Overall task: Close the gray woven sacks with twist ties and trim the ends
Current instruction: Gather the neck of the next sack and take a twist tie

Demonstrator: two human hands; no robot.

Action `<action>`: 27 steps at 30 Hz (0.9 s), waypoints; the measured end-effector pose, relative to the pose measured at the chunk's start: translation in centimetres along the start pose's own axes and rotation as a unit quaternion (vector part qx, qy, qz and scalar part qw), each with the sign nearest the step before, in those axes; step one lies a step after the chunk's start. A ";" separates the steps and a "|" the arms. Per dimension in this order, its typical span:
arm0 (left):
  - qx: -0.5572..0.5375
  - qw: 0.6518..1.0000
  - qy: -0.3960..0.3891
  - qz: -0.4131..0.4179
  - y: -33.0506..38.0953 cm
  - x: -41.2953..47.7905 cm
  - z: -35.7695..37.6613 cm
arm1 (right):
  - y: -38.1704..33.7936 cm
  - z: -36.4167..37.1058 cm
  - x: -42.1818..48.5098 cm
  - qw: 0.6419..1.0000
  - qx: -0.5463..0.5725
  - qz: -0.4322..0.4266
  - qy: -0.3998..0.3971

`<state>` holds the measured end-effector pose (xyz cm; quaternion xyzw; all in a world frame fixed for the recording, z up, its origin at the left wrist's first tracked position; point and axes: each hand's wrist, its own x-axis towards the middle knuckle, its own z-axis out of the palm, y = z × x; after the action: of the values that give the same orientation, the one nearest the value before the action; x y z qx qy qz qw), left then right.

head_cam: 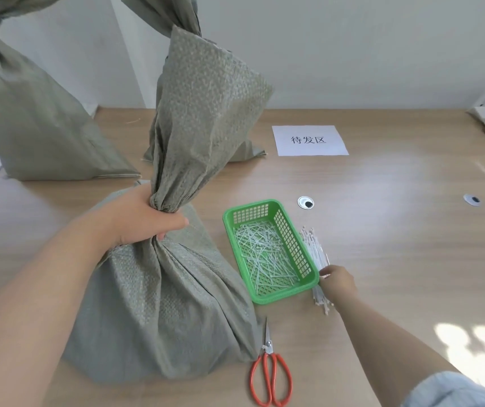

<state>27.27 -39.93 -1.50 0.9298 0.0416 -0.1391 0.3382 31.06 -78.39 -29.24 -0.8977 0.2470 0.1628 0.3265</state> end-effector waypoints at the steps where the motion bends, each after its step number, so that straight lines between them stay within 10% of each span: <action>1: -0.001 1.000 0.000 0.000 0.0 0.0 0.0 | 0.2 0.1 0.0 1.000 -0.014 0.004 -0.006; 27: -0.012 1.000 -0.004 -0.006 -0.1 -0.1 -0.4 | -0.3 -1.6 -2.0 1.000 -0.003 0.020 0.012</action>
<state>27.25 -39.60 -1.23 0.9247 0.0479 -0.1443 0.3489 29.82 -78.58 -26.95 -0.8954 0.2684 0.1594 0.3176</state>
